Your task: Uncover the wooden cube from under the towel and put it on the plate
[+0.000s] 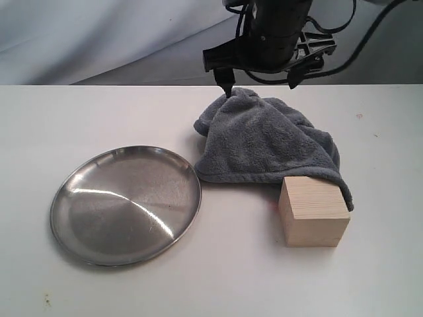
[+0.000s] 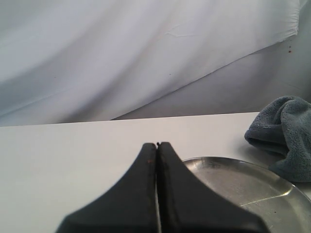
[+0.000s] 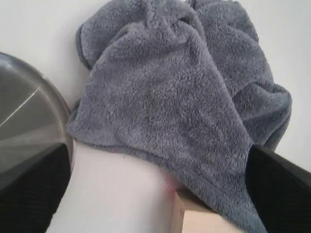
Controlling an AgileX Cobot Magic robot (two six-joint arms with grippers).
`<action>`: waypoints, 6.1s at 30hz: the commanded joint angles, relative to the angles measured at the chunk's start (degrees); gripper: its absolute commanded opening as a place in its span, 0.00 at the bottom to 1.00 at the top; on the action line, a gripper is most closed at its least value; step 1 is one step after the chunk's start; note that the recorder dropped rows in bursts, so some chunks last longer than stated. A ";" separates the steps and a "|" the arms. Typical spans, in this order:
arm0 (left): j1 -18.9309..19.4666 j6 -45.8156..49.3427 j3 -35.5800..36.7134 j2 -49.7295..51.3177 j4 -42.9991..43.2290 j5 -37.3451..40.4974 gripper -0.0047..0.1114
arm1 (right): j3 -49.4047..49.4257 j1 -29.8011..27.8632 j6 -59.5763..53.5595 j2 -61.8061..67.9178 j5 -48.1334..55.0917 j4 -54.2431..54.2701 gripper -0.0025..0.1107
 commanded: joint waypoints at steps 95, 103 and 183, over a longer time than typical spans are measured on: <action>-0.28 -0.14 0.25 -0.24 -0.10 -0.12 0.04 | 31.97 -4.39 1.40 -8.55 0.28 4.35 0.78; -0.28 -0.14 0.25 -0.24 -0.10 -0.12 0.04 | 31.97 -4.39 1.40 -4.09 -1.70 4.18 0.78; -0.28 -0.14 0.25 -0.24 -0.10 -0.12 0.04 | 31.99 -4.28 0.03 -5.94 -10.53 9.57 0.88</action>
